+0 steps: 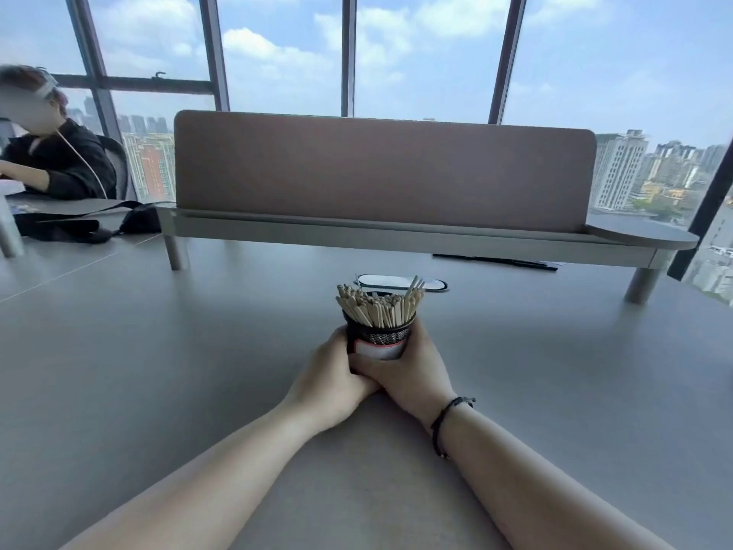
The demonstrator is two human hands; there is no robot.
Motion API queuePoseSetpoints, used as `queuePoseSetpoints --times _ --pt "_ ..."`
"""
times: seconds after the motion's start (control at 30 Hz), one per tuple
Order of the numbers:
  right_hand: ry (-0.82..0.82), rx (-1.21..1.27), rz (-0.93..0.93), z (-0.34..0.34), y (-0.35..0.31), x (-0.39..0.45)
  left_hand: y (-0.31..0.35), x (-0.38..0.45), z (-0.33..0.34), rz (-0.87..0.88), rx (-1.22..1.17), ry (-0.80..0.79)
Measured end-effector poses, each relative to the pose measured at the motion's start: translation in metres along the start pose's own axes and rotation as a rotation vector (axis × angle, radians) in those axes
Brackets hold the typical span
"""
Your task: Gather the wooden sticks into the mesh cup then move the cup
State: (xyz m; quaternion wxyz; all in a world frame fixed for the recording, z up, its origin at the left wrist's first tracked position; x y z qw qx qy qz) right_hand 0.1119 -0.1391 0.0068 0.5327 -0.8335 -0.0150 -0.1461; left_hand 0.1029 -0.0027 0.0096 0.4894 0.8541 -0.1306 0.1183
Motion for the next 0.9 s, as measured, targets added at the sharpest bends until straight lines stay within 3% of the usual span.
queuePoseSetpoints --times 0.43,0.9 --pt "0.054 -0.065 0.018 0.070 -0.006 0.116 -0.061 0.108 -0.021 -0.071 0.121 0.181" --pt "0.075 -0.079 0.016 0.095 0.001 0.181 -0.092 0.173 -0.022 -0.071 0.173 0.248"
Point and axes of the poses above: each hand's wrist, its own x-axis towards the middle knuckle, its own z-axis out of the palm, y = z × x, the point moved 5 cm from there along x, towards the middle knuckle, and after that the axes turned 2 degrees about y, right-handed, at the moved point
